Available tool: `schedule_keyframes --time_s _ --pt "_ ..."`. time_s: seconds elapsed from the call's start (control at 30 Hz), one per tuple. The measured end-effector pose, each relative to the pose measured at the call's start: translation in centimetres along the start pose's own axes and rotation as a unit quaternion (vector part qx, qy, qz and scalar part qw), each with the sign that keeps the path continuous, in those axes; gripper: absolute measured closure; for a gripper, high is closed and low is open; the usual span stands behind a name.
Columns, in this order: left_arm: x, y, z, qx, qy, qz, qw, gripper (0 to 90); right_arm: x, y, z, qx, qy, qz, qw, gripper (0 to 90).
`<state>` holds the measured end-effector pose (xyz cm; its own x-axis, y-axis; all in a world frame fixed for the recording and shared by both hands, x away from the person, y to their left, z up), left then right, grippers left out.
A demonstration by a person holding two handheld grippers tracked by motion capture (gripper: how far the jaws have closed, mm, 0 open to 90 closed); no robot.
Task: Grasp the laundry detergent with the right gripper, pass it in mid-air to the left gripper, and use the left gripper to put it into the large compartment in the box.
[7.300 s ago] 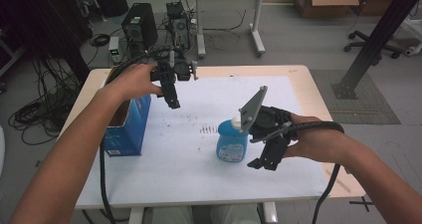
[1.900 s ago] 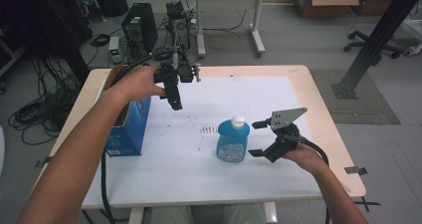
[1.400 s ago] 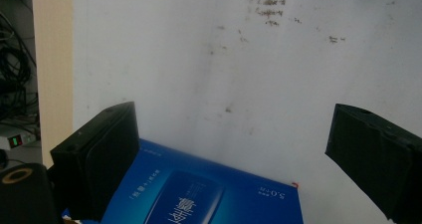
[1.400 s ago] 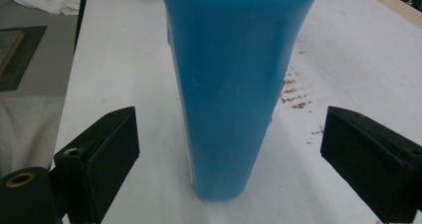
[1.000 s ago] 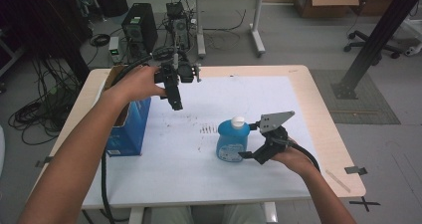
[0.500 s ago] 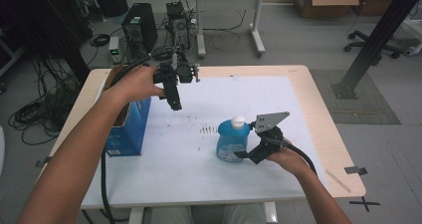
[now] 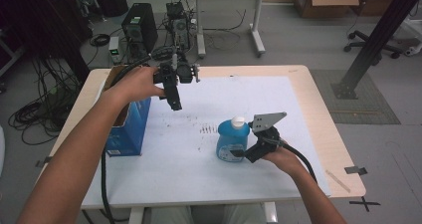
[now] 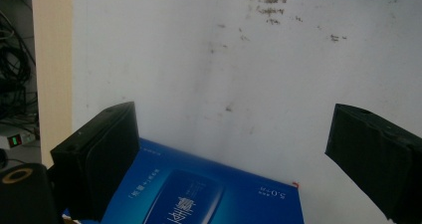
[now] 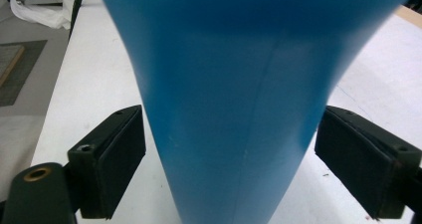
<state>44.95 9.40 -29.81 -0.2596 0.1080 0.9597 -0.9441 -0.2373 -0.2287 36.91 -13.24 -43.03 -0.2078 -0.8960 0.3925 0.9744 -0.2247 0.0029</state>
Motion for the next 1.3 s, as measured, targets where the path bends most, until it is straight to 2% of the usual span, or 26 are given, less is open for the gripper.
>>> schedule_keyframes --time_s 0.27,0.93,1.3 --pt "-0.02 -0.01 -0.05 0.000 0.001 0.001 1.0000 7.0 -0.02 0.00 0.04 0.002 0.003 0.000 1.0000 14.3" --pt "-0.06 -0.06 -0.10 0.002 0.000 0.001 1.0000 7.0 0.02 -0.18 0.10 0.008 0.009 0.007 0.9999 26.3" --pt "-0.02 -0.06 -0.18 0.002 -0.001 0.003 1.0000 7.0 0.03 -0.35 0.31 0.016 0.019 0.013 0.9996 37.4"
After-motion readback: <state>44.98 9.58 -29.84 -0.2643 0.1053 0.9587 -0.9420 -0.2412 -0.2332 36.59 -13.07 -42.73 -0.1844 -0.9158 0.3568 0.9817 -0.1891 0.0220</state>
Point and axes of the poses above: each handheld gripper's, and its own axes: x roughly backward along the jaws, z roughly out of its top, y roughly to its right, the point moved 6 cm from there along -x, roughly forward along the jaws, and after that the axes turned 7 degrees about y, right-handed, at the moved point
